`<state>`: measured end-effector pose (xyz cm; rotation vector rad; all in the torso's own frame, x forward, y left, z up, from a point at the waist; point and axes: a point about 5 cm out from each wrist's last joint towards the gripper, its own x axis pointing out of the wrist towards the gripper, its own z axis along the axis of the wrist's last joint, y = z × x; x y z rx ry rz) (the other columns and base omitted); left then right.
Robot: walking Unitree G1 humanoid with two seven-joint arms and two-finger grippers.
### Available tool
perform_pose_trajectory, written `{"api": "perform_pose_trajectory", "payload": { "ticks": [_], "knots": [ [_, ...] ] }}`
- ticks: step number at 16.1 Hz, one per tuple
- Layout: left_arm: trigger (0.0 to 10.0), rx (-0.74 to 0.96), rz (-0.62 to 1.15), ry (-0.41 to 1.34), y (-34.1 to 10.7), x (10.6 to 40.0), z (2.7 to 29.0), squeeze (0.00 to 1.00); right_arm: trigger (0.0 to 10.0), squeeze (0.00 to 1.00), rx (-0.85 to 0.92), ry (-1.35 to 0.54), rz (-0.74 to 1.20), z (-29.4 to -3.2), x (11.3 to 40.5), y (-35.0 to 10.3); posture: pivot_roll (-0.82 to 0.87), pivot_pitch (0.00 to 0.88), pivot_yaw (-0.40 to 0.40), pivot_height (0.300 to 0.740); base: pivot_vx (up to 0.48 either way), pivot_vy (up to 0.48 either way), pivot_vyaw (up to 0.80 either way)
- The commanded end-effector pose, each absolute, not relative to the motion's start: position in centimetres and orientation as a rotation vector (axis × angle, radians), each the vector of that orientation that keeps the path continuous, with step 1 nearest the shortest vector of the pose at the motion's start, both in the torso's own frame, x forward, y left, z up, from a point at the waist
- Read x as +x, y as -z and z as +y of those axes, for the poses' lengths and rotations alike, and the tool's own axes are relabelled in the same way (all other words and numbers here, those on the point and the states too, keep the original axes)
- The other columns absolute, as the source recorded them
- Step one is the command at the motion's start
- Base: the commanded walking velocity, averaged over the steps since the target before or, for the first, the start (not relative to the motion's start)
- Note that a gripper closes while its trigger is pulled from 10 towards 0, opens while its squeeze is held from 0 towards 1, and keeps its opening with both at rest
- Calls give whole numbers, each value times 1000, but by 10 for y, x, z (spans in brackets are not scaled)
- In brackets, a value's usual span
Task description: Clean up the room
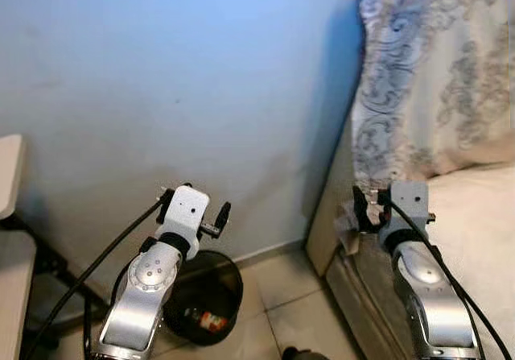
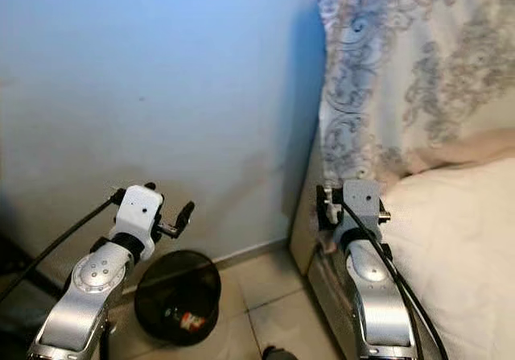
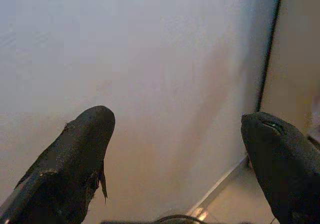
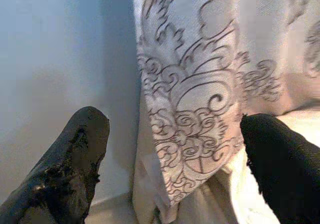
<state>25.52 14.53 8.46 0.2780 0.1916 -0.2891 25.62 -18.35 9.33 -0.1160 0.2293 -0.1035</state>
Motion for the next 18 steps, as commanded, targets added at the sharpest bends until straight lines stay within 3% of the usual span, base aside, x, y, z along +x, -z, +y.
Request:
{"api": "perform_pose_trajectory", "payload": {
  "ticks": [1, 18],
  "knots": [
    [10000, 277, 160, 267, -93, 258, 147, 0, 10000, 0, -101, 120, 209, -184, 257, -98, 50, 0, 23, 740, 0, 0, -744],
    [10000, 263, 165, 262, -93, 260, 148, 0, 10000, 0, -95, 131, 249, -183, 257, -91, 52, 0, 26, 740, 0, 0, -761]
  ]
}}
